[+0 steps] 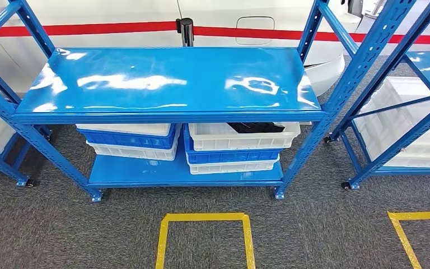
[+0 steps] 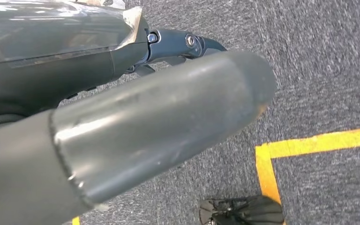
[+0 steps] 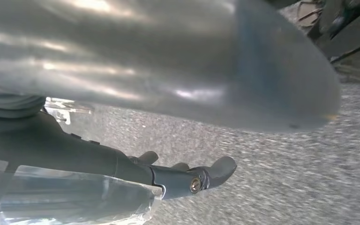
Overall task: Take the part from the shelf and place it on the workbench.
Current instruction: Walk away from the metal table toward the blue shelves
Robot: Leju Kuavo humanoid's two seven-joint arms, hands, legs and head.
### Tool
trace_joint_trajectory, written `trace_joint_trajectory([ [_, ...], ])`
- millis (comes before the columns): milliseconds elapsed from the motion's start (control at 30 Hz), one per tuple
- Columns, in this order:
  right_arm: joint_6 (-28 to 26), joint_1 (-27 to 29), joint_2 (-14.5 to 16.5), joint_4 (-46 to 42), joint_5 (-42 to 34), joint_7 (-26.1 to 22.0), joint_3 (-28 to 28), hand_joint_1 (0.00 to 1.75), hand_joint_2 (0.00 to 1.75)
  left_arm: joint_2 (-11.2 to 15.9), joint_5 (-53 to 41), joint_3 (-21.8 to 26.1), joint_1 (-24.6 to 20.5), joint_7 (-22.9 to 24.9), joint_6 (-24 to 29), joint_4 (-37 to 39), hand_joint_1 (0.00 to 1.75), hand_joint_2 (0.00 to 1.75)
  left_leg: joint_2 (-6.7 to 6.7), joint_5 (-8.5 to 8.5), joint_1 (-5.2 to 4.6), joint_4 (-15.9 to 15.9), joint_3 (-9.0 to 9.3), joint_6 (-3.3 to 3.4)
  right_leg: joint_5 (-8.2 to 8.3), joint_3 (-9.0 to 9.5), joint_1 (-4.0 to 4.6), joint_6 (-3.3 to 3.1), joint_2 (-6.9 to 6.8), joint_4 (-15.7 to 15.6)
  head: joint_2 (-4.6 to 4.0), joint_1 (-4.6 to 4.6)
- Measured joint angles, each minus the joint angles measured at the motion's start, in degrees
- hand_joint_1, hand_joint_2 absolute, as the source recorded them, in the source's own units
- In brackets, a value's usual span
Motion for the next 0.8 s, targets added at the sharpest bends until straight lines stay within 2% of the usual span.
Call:
trace_joint_trajectory([
  [33, 0.0, 0.0, -0.1, 0.0, 0.0, 0.0, 0.0, 0.00, 0.00, 0.0, 0.0, 0.0, 0.0, 0.0, 0.0, 0.0, 0.00, 0.00, 0.16, -0.02, 0.03, 0.0, 0.04, -0.08, 1.35, 1.90, -0.14, 0.61, -0.16, -3.2, 0.00, 0.01],
  [67, 0.0, 0.0, -0.1, 0.0, 0.1, -0.1, 0.0, 0.00, 0.00, 0.0, 0.0, 0.0, 0.0, 0.0, -0.1, 0.0, 0.00, 0.00, 0.27, -0.07, 0.02, 0.2, 0.10, -0.27, 2.94, 4.46, -0.36, 1.07, -0.52, -7.9, 0.00, 0.03],
  [100, -0.1, 0.0, -0.1, 0.0, 0.3, -0.2, 0.0, 0.00, 0.00, 0.0, 0.0, 0.0, 0.0, 0.0, -0.1, 0.0, 0.00, 0.00, 0.37, -0.21, -0.09, 0.3, 0.13, -0.58, 4.30, 6.56, -0.39, 1.23, -0.85, -11.9, 0.00, 0.08],
  [133, -0.2, 0.0, -0.1, 0.0, 0.5, -0.3, 0.0, 0.00, 0.00, 0.0, 0.0, 0.0, 0.0, 0.1, -0.2, 0.0, 0.00, 0.00, 0.42, -0.42, -0.23, 0.5, 0.15, -0.92, 5.24, 7.96, -0.51, 1.05, -1.06, -14.7, 0.00, 0.07],
  [167, -0.4, -0.1, 0.0, 0.0, 0.7, -0.5, 0.0, 0.00, 0.00, 0.0, 0.0, 0.0, -0.1, 0.2, -0.2, 0.0, 0.00, 0.00, 0.43, -0.71, -0.37, 0.7, 0.16, -0.93, 5.70, 8.68, -0.59, 0.74, -1.18, -16.0, 0.00, 0.07],
  [267, -1.1, -0.1, 0.2, 0.0, 1.4, -0.8, 0.0, 0.00, 0.00, 0.1, 0.2, 0.0, 0.0, 0.4, -0.2, 0.0, 0.00, 0.00, 0.35, -0.70, -0.38, 0.8, 0.07, 0.49, 6.04, 8.97, -0.48, 0.09, -0.98, -16.1, 0.00, 0.01],
  [300, -1.2, -0.1, 0.2, 0.0, 1.6, -1.0, 0.0, 0.00, 0.00, 0.1, 0.3, 0.0, 0.0, 0.5, -0.3, 0.0, 0.00, 0.00, 0.34, -0.49, -0.31, 0.8, 0.05, 0.71, 6.08, 8.95, -0.32, 0.01, -0.96, -16.1, 0.00, -0.01],
  [333, -1.4, -0.1, 0.2, 0.0, 1.8, -1.2, 0.0, 0.00, 0.00, 0.1, 0.3, 0.0, 0.0, 0.6, -0.3, 0.0, 0.00, 0.00, 0.33, -0.44, -0.21, 0.7, 0.05, 0.65, 6.11, 8.93, -0.18, -0.05, -0.95, -16.1, 0.00, 0.01],
  [467, -2.3, -0.1, 0.2, 0.0, 2.4, -1.3, 0.0, 0.00, 1.75, 0.0, 0.5, 0.0, 0.0, 0.5, -0.8, 0.0, 0.00, 1.75, 0.33, -0.24, 0.01, 0.5, 0.15, 0.20, 6.08, 8.88, 0.18, -0.35, -0.93, -16.0, 0.00, -0.05],
  [600, -2.5, 0.1, 0.1, 0.0, 2.3, -1.3, 0.2, 0.00, 1.75, 0.1, 2.4, -0.6, 0.2, -0.1, -2.5, -0.1, 0.00, 1.75, 0.33, -0.12, 0.28, 0.3, 0.16, -1.59, 6.05, 8.76, 0.44, -0.64, -0.93, -16.0, 0.00, -0.02],
  [633, -2.4, 0.3, 0.0, 0.0, 1.9, -1.3, 0.4, 0.00, 1.75, 0.2, 3.4, -1.3, 0.5, 0.1, -2.9, -0.1, 0.00, 1.31, 0.34, -0.13, 0.32, 0.2, 0.17, -1.87, 6.05, 8.74, 0.48, -0.65, -0.93, -16.0, 0.00, -0.02],
  [733, -1.9, 0.9, -0.1, -0.2, 0.1, -1.7, 1.0, 0.00, 0.44, 0.6, 7.3, -4.1, 1.4, 1.0, -4.1, -0.5, 0.00, 0.00, 0.34, -0.16, 0.27, 0.2, 0.16, -2.15, 6.05, 8.69, 0.54, -0.65, -0.94, -16.0, 0.00, -0.01],
  [767, -1.7, 1.1, -0.2, -0.3, -0.5, -1.9, 1.3, 0.00, 0.00, 0.7, 8.8, -5.1, 1.7, 1.4, -4.6, -0.7, 0.00, 0.00, 0.35, -0.16, 0.24, 0.2, 0.15, -2.20, 6.05, 8.69, 0.52, -0.64, -0.94, -16.0, 0.00, -0.01],
  [800, -1.4, 1.4, -0.2, -0.5, -1.2, -2.2, 1.6, 0.00, 0.00, 0.9, 10.3, -6.1, 1.9, 1.9, -5.0, -0.9, 0.00, 0.00, 0.35, -0.17, 0.19, 0.2, 0.14, -2.21, 6.05, 8.69, 0.48, -0.64, -0.94, -16.0, 0.00, 0.00],
])
